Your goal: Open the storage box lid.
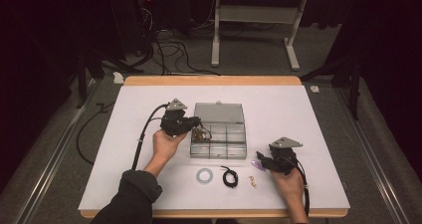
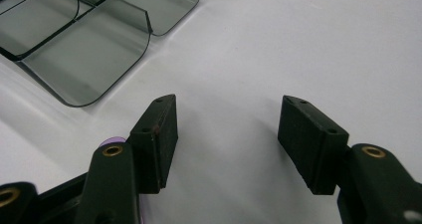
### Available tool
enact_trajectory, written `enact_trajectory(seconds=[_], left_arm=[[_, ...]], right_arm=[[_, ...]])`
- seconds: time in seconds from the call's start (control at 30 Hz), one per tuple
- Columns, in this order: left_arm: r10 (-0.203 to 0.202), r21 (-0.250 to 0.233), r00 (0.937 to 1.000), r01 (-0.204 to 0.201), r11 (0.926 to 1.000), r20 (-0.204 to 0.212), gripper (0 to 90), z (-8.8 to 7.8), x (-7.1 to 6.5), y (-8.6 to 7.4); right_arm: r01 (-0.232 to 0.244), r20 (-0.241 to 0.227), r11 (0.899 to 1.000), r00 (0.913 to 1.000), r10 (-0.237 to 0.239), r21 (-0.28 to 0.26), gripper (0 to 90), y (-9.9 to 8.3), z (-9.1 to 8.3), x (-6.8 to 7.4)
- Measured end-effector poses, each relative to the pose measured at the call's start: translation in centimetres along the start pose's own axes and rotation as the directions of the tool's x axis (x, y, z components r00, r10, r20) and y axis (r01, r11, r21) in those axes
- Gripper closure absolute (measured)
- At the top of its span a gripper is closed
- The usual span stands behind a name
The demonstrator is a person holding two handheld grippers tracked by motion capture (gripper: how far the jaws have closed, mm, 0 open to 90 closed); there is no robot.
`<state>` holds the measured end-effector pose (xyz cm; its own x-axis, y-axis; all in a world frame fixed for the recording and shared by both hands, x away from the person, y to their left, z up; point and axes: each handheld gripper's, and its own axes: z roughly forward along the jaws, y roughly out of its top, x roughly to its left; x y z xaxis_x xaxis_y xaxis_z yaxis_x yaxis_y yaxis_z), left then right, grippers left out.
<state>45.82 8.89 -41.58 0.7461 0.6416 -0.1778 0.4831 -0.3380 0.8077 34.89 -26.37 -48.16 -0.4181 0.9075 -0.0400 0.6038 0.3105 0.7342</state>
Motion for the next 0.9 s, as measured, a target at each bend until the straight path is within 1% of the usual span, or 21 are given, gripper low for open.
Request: enact_trajectory(seconds=[0.07, 0.2, 0.23, 0.4, 0.53, 0.6, 0.7, 0.9], left_arm=[[-0.001, 0.008, 1.0, 0.001, 1.0, -0.001, 84.0, 0.1, 0.2, -0.3], [-0.016, 0.015, 0.9998, 0.016, 0.9998, -0.008, 84.0, 0.4, 0.4, -0.8], [-0.012, 0.019, 0.9998, 0.012, 0.9998, -0.015, 84.0, 0.4, 0.5, -0.9], [-0.023, 0.019, 0.9993, 0.024, 0.9995, -0.028, 84.0, 0.4, 0.7, -1.2], [-0.032, 0.024, 0.9991, 0.033, 0.9992, -0.027, 84.0, 0.6, 0.8, -1.5], [-0.026, 0.033, 0.9994, 0.027, 0.9991, -0.025, 84.0, 0.8, 0.8, -1.7], [-0.03, 0.032, 0.9992, 0.031, 0.999, -0.025, 83.9, 1.1, 0.7, -1.8], [-0.024, 0.042, 0.999, 0.025, 0.9988, -0.038, 83.8, 1.4, 0.6, -2.0]], right_arm=[[0.0, 0.0, 1.0, 1.0, 0.0, 0.0, 41.6, 0.0, 0.0, 0.0], [0.0, 0.0, 1.0, 1.0, 0.0, 0.0, 41.6, 0.0, 0.0, 0.0], [0.001, 0.001, 1.0, 1.0, -0.001, 0.0, 41.6, 0.0, 0.0, 0.0], [0.001, 0.001, 1.0, 1.0, -0.001, 0.0, 41.6, 0.0, 0.0, 0.0], [0.001, 0.0, 1.0, 1.0, -0.001, 0.0, 41.6, 0.0, 0.0, 0.0], [0.0, 0.0, 1.0, 1.0, 0.0, 0.0, 41.6, 0.0, 0.0, 0.0], [0.001, 0.001, 1.0, 1.0, -0.001, 0.0, 41.6, 0.0, 0.0, 0.0], [0.001, 0.001, 1.0, 1.0, -0.001, 0.0, 41.6, 0.0, 0.0, 0.0]])
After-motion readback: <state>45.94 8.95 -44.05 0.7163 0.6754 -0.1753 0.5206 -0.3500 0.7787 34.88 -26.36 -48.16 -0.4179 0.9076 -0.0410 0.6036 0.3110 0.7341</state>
